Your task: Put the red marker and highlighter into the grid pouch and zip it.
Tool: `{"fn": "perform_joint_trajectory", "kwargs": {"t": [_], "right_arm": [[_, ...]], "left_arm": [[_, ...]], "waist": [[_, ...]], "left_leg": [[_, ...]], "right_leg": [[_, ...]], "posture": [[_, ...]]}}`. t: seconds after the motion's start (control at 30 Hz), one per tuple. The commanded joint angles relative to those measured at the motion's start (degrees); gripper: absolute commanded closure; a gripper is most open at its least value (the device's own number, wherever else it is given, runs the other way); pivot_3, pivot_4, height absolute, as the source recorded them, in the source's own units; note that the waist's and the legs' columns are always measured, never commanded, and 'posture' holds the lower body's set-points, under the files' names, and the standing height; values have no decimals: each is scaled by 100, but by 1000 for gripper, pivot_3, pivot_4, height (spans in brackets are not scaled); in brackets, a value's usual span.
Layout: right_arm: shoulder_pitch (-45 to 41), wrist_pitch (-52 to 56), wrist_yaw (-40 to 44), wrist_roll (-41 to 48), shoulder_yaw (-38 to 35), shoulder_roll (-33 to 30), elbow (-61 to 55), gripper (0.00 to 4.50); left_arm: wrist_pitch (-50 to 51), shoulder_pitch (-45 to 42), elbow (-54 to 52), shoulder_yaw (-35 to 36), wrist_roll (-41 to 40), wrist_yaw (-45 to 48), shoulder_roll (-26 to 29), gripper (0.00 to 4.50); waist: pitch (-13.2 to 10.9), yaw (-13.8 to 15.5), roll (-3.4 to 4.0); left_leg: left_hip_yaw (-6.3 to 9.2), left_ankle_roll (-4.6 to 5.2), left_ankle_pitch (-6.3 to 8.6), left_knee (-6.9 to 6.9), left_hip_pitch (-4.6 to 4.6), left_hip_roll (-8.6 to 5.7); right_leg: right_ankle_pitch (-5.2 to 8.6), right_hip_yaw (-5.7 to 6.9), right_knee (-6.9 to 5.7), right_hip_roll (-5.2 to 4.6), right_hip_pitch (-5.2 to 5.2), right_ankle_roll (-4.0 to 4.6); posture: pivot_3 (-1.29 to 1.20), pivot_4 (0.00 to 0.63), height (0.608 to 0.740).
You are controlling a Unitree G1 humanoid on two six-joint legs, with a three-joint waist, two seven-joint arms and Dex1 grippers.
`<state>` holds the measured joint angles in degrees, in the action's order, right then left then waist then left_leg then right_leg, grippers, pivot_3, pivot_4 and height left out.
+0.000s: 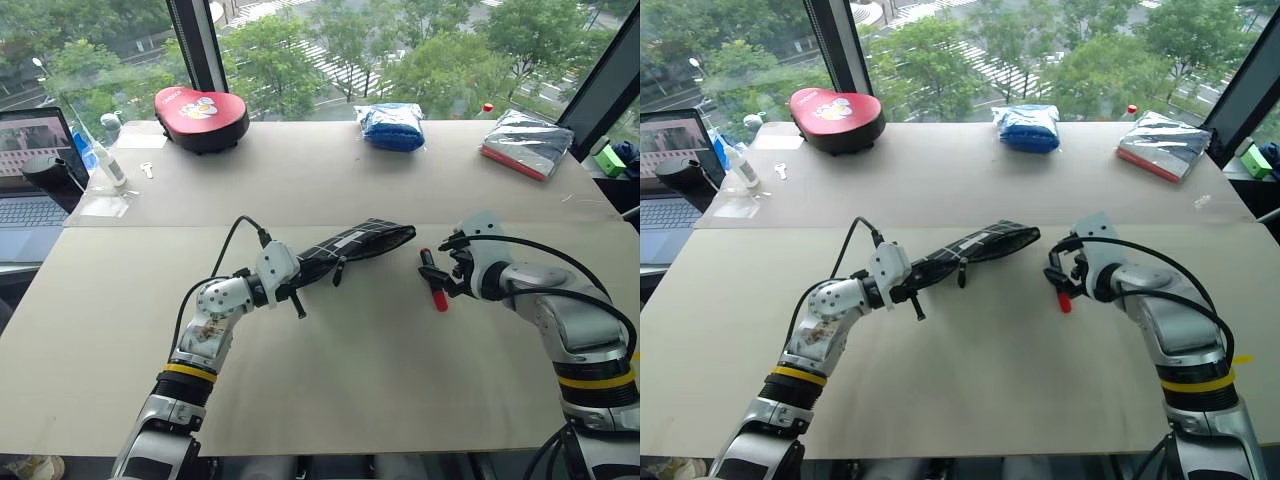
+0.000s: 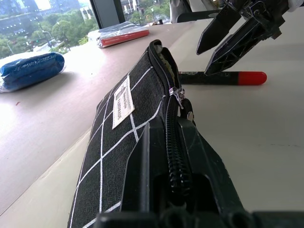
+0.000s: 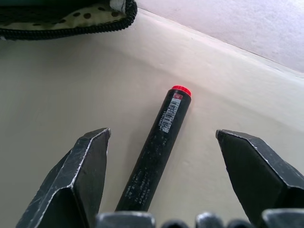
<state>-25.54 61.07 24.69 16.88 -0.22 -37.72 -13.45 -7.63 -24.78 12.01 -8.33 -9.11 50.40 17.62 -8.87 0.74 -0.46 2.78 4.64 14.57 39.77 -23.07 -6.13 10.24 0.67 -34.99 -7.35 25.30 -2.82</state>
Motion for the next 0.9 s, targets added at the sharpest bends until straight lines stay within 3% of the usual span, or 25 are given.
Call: {"fn": "perform_joint_trajectory", "kwargs": {"t": [0.03,0.13,0.17,0.23,0.5,0.7,0.9], "right_arm": [[133,-35,-148,-115,26,174,154,538],[195,-65,-264,-257,67,279,375,538],[224,-94,-304,-295,62,309,431,782],[249,-150,-361,-343,46,346,529,1275],[298,-281,-258,-305,-96,341,481,3991],[148,-447,-357,-355,-234,343,487,4012],[-309,-1905,184,-612,-348,-321,203,4012]], "left_arm": [[-92,-102,-119,16,-31,-40,-24,4500],[-86,-103,-125,12,-30,-54,-32,4500],[-84,-100,-133,12,-30,-60,-32,4500],[-85,-104,-128,13,-28,-66,-34,4500],[-100,-135,-102,14,-21,-78,-40,4500],[-117,-163,-73,6,-22,-71,-57,4500],[-124,-187,-29,1,-32,-30,-49,4500]], "waist": [[0,4,0],[1,-1,1],[1,-3,1],[2,1,0],[2,18,0],[2,22,0],[1,-4,1]], "left_leg": [[0,0,0,0,1,0],[0,0,0,0,1,-1],[-2,0,0,1,3,-1],[-1,2,1,1,14,0],[-1,2,1,3,18,-2],[-1,4,2,2,17,-1],[-3,0,0,1,10,-3]], "right_leg": [[0,0,0,0,-2,0],[0,-1,0,0,-2,0],[0,-4,-1,0,-3,0],[0,-1,1,0,-16,0],[0,0,0,1,-19,0],[0,0,0,1,-18,0],[0,-2,-1,1,-7,-1]], "posture": [[0,150,740],[0,150,740],[0,150,740],[0,150,740],[0,150,740],[0,150,740],[0,150,740]]}}
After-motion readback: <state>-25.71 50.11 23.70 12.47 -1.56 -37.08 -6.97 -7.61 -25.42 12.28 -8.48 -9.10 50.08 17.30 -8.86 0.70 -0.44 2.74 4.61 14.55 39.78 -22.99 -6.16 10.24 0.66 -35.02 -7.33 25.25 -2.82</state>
